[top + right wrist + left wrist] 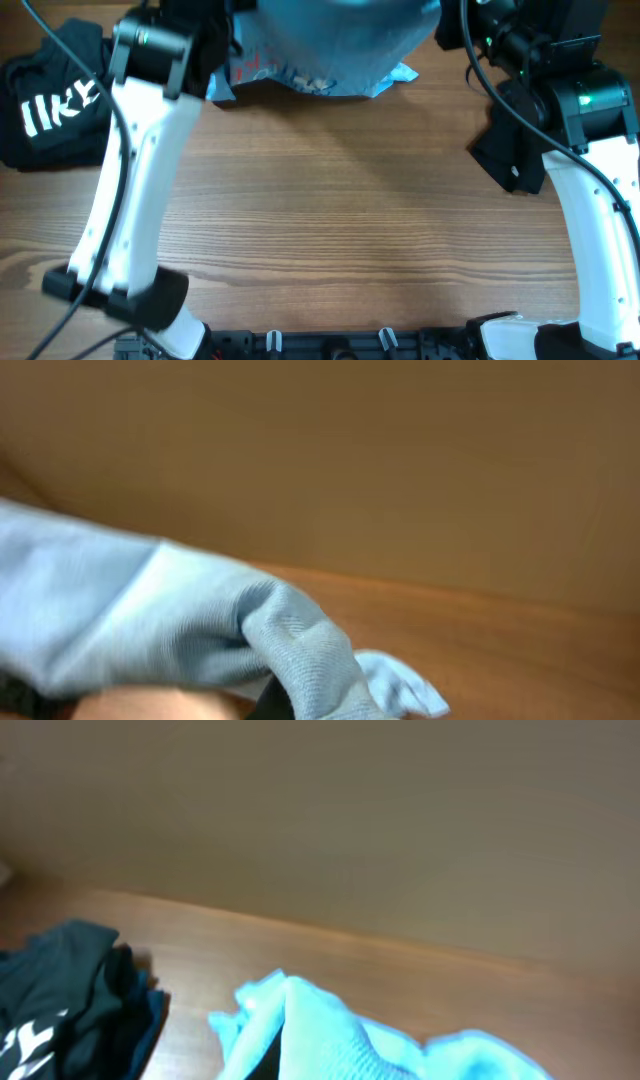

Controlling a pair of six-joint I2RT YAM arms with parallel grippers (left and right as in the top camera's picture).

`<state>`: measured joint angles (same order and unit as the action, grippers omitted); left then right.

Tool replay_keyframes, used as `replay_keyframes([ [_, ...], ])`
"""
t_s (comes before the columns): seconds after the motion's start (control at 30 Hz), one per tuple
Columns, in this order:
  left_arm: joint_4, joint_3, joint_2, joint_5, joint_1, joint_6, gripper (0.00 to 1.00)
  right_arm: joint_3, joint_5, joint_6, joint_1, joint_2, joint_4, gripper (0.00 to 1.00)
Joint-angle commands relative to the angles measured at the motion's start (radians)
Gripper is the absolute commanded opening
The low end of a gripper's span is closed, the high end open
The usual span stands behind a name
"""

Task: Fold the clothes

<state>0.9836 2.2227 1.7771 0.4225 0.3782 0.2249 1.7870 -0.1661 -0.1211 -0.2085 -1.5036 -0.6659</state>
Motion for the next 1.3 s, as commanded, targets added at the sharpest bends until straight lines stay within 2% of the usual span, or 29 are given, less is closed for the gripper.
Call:
replay_keyframes([
  [0.0, 0.077, 0.014, -0.115, 0.043, 0.099, -0.065, 0.04, 0.023, 0.043, 0.034, -0.002, 0.043, -0.067, 0.04],
  [0.23, 0.214, 0.014, -0.217, 0.171, 0.206, -0.063, 0.04, 0.07, 0.043, 0.042, -0.002, 0.155, -0.219, 0.04],
  [0.37, 0.273, 0.014, -0.265, 0.171, 0.216, -0.049, 0.04, 0.125, 0.044, 0.042, -0.002, 0.228, -0.327, 0.04],
  [0.5, 0.318, 0.014, -0.311, 0.167, 0.216, 0.013, 0.04, 0.193, 0.083, 0.035, -0.002, 0.282, -0.442, 0.04],
  [0.73, 0.367, 0.014, -0.401, 0.059, 0.216, 0.023, 0.04, 0.254, 0.132, 0.022, -0.002, 0.379, -0.542, 0.04],
  [0.87, 0.38, 0.014, -0.45, 0.031, 0.216, 0.046, 0.04, 0.298, 0.137, 0.016, -0.002, 0.395, -0.587, 0.04],
  [0.97, 0.373, 0.014, -0.484, -0.047, 0.216, 0.046, 0.04, 0.319, 0.132, 0.016, -0.002, 0.395, -0.604, 0.04],
  [1.27, 0.356, 0.014, -0.448, -0.078, 0.216, 0.046, 0.04, 0.319, -0.047, 0.021, -0.002, 0.33, -0.627, 0.04],
])
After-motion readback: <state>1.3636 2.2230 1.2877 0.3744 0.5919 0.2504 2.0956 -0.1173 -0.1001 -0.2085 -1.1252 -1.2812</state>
